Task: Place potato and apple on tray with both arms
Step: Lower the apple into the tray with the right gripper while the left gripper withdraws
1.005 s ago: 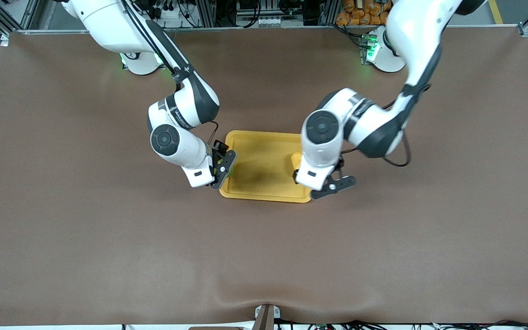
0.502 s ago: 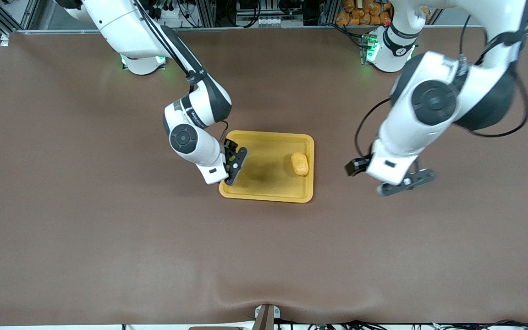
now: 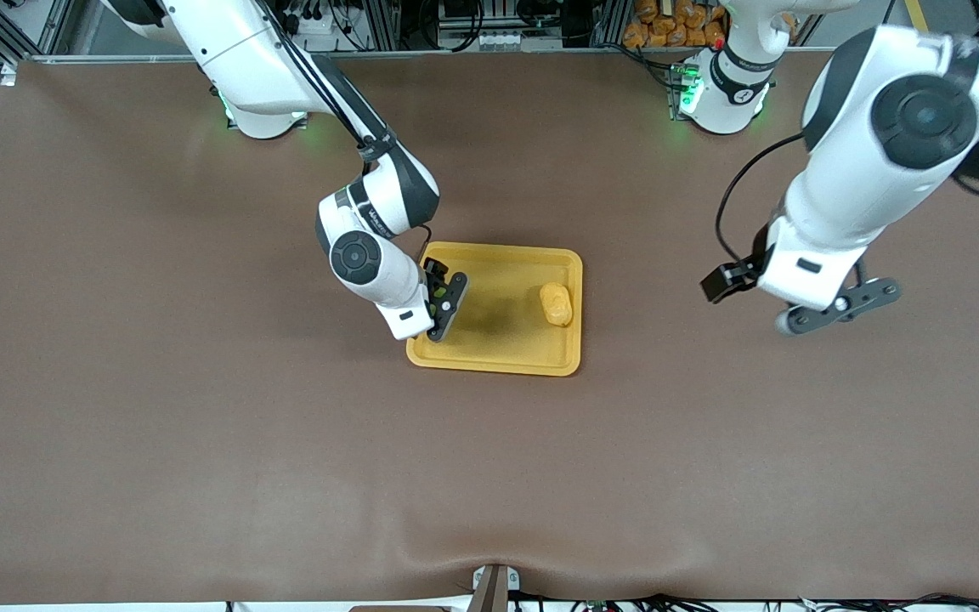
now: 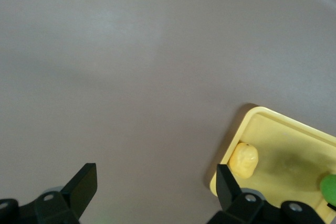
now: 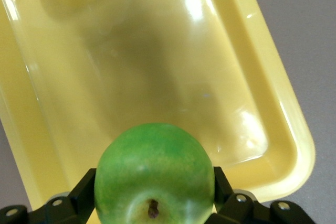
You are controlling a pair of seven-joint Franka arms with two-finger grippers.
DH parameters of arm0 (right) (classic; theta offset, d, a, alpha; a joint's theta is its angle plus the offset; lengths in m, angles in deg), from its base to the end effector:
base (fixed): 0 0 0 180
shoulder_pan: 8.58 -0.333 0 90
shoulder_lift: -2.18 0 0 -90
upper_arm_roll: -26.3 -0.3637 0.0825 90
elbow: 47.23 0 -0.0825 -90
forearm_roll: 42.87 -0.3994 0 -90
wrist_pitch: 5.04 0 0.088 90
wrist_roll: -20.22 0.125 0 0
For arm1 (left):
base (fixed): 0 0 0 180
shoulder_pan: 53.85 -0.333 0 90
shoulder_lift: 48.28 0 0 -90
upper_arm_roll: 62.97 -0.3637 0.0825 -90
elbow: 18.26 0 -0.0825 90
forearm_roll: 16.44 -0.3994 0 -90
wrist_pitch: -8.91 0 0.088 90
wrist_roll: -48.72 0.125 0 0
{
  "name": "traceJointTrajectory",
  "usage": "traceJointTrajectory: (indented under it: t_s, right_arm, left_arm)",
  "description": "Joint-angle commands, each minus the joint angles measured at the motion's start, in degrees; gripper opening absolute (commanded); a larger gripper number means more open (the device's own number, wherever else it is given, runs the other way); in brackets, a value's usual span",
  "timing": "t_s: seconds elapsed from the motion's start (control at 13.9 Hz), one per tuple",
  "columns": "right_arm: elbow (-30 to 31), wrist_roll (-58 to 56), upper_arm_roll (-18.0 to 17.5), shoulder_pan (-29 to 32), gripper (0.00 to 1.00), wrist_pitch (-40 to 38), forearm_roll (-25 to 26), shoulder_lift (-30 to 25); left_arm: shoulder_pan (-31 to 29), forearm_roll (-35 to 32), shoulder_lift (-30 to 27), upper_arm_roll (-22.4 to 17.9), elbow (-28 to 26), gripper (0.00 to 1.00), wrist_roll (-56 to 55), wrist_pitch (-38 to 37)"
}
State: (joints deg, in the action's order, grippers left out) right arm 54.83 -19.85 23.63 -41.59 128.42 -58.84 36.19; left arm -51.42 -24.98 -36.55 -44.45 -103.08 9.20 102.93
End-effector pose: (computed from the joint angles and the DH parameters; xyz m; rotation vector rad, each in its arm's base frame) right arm 0.5585 0.4078 0.2305 -2.4723 -1.5457 0.0553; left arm 0.6119 -0.1935 0.5862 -3.0141 -0.4808 -0.0201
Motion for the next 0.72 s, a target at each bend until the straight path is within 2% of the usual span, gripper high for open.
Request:
traceJointTrajectory:
  t_s: [0.0, 0.29, 0.5, 0.65]
  right_arm:
    - [0.2, -0.7, 0.4, -0.5, 1.00, 0.6, -0.3, 0.0]
    - [0.2, -0.5, 0.6, 0.3, 1.00, -0.8, -0.3, -1.1]
    - [-0.3, -0.5, 3.4, 1.7, 1.00, -4.0, -0.3, -4.9]
    - [-0.5, -0.7, 4.2, 5.1, 1.00, -6.3, -0.3, -8.7]
  left_arm:
    - [-2.4, 1.2, -4.3, -0.1, -1.4, 1.00, 2.9, -2.9]
    - [-6.4, 1.2, -7.9, -0.1, -1.4, 1.00, 9.3, -6.1]
    - [-10.2, 2.2, -9.1, -0.1, -1.4, 1.00, 19.1, -6.4]
    - [-12.8, 2.9, -9.9, -0.1, -1.5, 1.00, 23.2, -6.9]
